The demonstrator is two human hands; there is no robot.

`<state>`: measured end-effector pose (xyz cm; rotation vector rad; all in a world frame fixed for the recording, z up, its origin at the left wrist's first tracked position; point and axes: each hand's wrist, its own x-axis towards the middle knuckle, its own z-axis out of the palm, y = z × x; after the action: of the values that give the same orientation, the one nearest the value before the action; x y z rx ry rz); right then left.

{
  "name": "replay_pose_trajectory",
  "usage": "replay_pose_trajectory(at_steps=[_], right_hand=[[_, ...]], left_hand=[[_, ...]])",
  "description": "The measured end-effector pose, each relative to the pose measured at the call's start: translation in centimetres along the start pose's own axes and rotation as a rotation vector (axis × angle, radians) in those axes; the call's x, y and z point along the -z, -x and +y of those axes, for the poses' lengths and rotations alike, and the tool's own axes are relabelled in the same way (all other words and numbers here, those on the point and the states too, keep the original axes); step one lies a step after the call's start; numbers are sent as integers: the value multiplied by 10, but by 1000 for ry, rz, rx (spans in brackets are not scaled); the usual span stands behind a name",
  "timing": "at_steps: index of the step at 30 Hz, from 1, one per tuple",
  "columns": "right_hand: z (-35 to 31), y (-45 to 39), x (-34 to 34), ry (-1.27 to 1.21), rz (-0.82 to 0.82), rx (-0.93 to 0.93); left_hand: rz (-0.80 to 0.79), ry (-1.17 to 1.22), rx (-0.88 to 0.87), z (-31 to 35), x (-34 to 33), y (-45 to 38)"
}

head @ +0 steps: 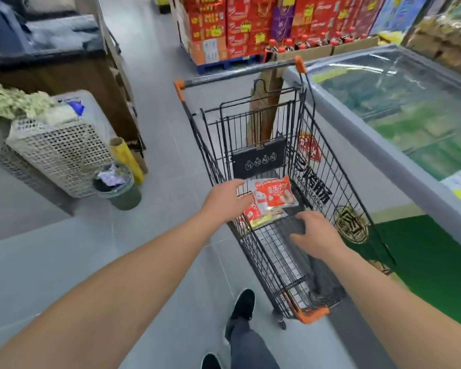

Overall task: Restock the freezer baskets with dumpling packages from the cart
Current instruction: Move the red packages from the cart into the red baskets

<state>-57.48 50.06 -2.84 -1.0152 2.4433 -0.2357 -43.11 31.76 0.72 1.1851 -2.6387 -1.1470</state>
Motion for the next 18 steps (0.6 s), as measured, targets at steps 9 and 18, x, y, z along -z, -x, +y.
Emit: replay_pose_trajectory(at_steps=[9,18], right_hand=[[3,-148,8,-95,-74,-28],[35,-250,5,-167,-158,-205]], left_hand=[[-90,54,61,-3,-11,-147],[-372,89,305,-23,-58,-264]])
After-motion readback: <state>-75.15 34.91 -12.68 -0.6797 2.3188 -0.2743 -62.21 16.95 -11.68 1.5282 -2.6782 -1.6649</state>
